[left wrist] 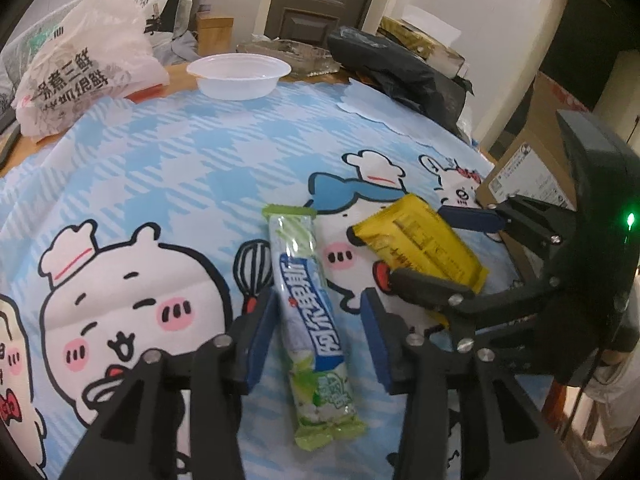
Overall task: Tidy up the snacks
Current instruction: 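Lift the candy stick and yellow pack off the table with both grippers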
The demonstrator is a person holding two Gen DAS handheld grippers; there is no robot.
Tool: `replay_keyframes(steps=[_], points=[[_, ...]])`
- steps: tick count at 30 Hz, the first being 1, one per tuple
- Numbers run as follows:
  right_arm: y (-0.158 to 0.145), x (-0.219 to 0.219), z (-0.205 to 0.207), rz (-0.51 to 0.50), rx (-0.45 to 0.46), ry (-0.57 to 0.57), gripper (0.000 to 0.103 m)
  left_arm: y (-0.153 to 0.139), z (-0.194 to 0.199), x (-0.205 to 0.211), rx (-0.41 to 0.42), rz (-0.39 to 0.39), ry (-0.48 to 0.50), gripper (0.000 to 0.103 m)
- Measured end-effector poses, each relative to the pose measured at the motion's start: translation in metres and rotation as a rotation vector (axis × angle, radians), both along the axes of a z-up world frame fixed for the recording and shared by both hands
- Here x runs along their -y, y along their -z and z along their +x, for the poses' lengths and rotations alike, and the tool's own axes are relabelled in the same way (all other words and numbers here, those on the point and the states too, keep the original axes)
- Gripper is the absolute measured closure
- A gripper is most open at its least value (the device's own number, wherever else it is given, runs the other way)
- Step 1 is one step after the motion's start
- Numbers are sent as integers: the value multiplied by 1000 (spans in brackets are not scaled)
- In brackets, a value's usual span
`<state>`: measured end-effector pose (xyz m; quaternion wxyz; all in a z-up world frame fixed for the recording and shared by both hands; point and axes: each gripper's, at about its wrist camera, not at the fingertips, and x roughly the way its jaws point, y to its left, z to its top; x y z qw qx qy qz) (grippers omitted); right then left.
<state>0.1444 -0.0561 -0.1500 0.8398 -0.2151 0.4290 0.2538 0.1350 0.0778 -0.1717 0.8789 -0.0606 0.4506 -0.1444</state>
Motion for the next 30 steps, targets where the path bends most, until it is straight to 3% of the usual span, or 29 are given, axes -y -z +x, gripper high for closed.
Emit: replay_keyframes(steps=[4, 7, 16, 23, 30], points=[[-1, 19, -4, 37, -40, 70, 33, 0, -5, 5, 12, 41, -5, 64], [-1, 30, -8, 63, -62, 78, 36, 1, -10, 11, 35, 124, -22, 77], [-13, 44, -28, 120, -36, 58, 37, -1, -16, 13, 51, 146, -31, 78], [-24, 40, -35, 156, -23, 47, 36, 0, -36, 16, 54, 199, -6, 77], [-21, 36, -42, 158, -24, 37, 36, 4, -31, 24, 75, 251, -43, 78]])
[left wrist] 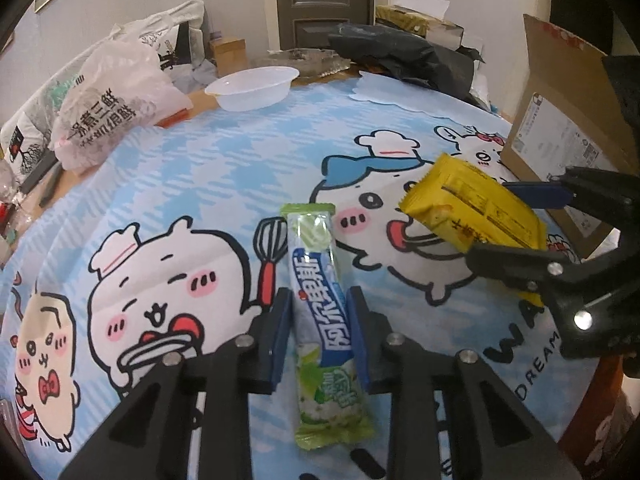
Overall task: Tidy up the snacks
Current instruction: 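Lift the candy stick and yellow pack off the table with both grippers, then carry both snacks over the box and open both grippers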
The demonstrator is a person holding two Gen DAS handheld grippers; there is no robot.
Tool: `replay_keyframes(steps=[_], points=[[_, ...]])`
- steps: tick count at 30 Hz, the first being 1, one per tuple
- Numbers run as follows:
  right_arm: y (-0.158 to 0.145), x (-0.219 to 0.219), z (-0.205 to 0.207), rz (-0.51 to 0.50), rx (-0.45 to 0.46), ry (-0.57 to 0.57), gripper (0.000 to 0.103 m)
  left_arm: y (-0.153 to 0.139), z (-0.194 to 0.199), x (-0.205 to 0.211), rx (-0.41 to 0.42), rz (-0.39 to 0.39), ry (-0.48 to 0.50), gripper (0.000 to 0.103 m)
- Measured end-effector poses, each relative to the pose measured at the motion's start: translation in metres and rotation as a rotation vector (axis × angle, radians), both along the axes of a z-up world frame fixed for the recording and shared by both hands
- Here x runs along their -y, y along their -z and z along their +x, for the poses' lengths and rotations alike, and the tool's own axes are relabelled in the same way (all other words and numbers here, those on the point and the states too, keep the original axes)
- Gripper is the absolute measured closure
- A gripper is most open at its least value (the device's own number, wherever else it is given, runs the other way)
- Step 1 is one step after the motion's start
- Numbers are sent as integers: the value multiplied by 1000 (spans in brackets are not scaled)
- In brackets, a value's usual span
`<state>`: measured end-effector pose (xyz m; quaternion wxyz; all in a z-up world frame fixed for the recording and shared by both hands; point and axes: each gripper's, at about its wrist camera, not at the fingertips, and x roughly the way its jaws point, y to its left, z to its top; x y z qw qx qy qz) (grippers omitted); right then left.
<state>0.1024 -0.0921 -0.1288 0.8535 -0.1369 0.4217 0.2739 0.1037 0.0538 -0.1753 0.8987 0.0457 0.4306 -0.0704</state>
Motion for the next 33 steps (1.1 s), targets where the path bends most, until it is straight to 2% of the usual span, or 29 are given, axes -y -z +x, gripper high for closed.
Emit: replay_keyframes(steps=[4, 8, 13, 18, 21, 25, 28, 33], points=[[-6, 0, -5, 17, 11, -8, 36, -7, -5, -3, 17, -8, -21, 80], [-22, -1, -14, 44, 41, -22, 36, -34, -19, -9, 73, -20, -41, 80], [-62, -4, -34, 93, 119, -63, 36, -92, -48, -16, 197, -37, -71, 80], [-121, 4, -60, 162, 239, -85, 37, -153, -70, -5, 310, -50, -51, 80], [-151, 22, -72, 190, 308, -63, 36, -187, -76, 14, 365, -64, -13, 80], [-175, 61, -76, 200, 372, 15, 36, -220, -73, 62, 413, -80, 80, 80], [-182, 100, -71, 225, 380, 80, 36, -232, -61, 97, 399, -142, 157, 80], [-168, 157, -59, 199, 373, 188, 36, -230, -27, 168, 342, -159, 277, 80]])
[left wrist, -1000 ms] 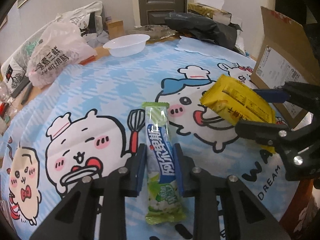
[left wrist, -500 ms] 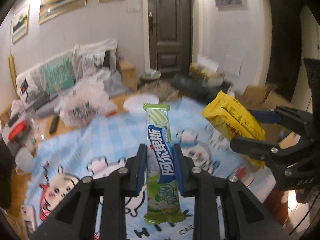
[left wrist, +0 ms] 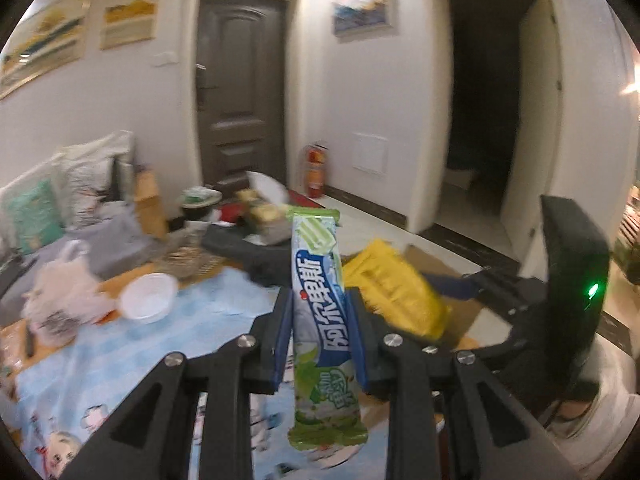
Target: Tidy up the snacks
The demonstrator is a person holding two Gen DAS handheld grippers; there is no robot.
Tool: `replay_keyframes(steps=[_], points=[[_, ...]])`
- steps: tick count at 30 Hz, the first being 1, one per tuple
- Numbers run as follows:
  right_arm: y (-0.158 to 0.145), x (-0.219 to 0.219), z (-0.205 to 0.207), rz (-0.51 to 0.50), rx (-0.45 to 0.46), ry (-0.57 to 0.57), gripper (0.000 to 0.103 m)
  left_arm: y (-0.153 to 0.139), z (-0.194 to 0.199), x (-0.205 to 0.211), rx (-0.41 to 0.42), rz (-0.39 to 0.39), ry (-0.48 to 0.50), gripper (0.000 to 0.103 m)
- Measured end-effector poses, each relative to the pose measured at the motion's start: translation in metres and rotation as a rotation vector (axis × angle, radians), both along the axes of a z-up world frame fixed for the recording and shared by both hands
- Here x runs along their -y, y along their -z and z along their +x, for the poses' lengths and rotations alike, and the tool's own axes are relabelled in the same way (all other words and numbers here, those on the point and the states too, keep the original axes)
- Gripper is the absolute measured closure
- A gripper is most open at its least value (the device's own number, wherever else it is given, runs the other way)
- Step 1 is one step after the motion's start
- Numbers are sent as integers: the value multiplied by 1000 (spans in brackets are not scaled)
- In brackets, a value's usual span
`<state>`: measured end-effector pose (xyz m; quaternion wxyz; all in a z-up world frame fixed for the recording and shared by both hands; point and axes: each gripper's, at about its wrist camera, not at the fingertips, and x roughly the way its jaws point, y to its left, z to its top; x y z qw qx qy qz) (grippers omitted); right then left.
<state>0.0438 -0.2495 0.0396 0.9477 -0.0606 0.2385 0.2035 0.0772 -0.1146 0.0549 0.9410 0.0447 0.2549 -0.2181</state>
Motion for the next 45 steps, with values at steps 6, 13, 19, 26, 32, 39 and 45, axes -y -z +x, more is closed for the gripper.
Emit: replay_keyframes(steps=[6, 13, 19, 26, 32, 39, 45], points=[[28, 47, 30, -34, -73, 95, 36, 26, 43, 66, -98, 52, 76, 80], [53, 64, 55, -69, -150, 92, 36, 66, 78, 97, -247, 110, 69, 79], [55, 64, 56, -71, -145, 81, 36, 68, 83, 89, -258, 94, 56, 72], [52, 61, 47, -76, -143, 85, 33, 50, 66, 65, -198, 31, 29, 37], [36, 64, 33, -38, -96, 68, 28, 21, 26, 25, -38, -2, -64, 10], [1, 54, -9, 33, 87, -22, 17, -1, -29, -24, 131, -29, -257, 1], [-17, 46, -48, 142, 220, -105, 1, 7, -61, -53, 179, -15, -487, 1]])
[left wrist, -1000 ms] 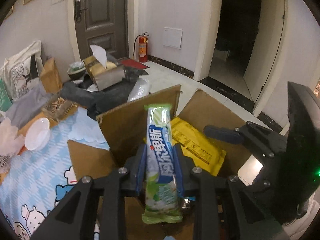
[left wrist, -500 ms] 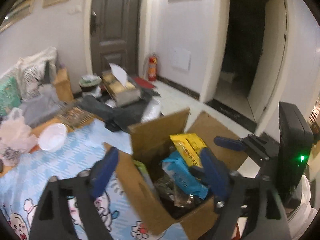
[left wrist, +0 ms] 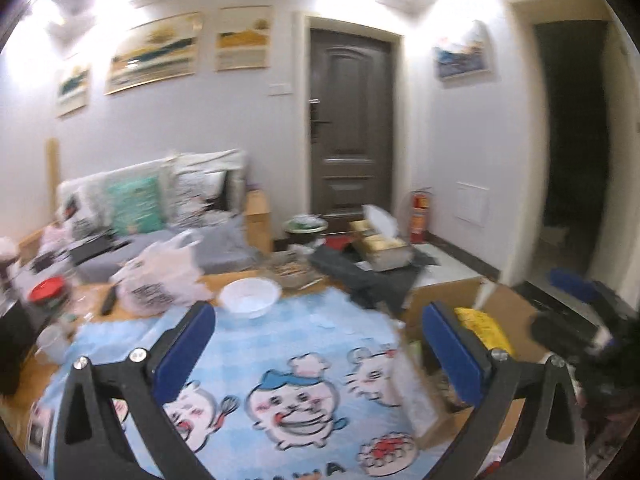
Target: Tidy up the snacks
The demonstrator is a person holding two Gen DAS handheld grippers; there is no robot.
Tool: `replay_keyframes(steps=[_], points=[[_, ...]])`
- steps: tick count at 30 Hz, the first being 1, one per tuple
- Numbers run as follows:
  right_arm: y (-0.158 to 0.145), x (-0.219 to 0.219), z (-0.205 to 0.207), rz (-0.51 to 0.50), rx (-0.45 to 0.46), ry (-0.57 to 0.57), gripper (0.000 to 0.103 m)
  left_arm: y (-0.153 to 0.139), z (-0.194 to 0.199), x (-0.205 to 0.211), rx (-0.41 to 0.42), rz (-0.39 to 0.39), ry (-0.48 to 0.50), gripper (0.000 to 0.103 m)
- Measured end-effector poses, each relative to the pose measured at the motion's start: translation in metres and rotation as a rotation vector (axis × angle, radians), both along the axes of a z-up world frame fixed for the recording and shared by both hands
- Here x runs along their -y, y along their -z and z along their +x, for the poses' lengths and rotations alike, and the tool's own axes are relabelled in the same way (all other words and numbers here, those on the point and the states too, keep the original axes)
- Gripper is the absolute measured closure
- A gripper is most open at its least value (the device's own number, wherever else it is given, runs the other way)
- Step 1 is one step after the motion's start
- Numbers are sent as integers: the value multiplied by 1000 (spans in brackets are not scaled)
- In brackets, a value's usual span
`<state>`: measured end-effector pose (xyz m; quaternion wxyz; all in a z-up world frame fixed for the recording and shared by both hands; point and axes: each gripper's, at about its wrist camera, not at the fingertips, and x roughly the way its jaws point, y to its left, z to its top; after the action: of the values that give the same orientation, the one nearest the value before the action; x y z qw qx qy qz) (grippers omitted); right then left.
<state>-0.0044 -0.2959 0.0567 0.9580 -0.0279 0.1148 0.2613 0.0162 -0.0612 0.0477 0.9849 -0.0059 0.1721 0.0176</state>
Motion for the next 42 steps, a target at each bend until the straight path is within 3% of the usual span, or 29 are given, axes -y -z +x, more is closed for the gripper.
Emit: replay_keyframes(steps=[4, 10, 42], points=[[1, -12, -10, -8, 28, -48, 0, 21, -1, -13, -56, -18, -69, 1], [21, -27, -7, -47, -35, -66, 0, 39, -2, -19, -93, -10, -103, 1], [26, -25, -10, -44, -50, -40, 0, 35, -3, -14, -86, -12, -71, 1]])
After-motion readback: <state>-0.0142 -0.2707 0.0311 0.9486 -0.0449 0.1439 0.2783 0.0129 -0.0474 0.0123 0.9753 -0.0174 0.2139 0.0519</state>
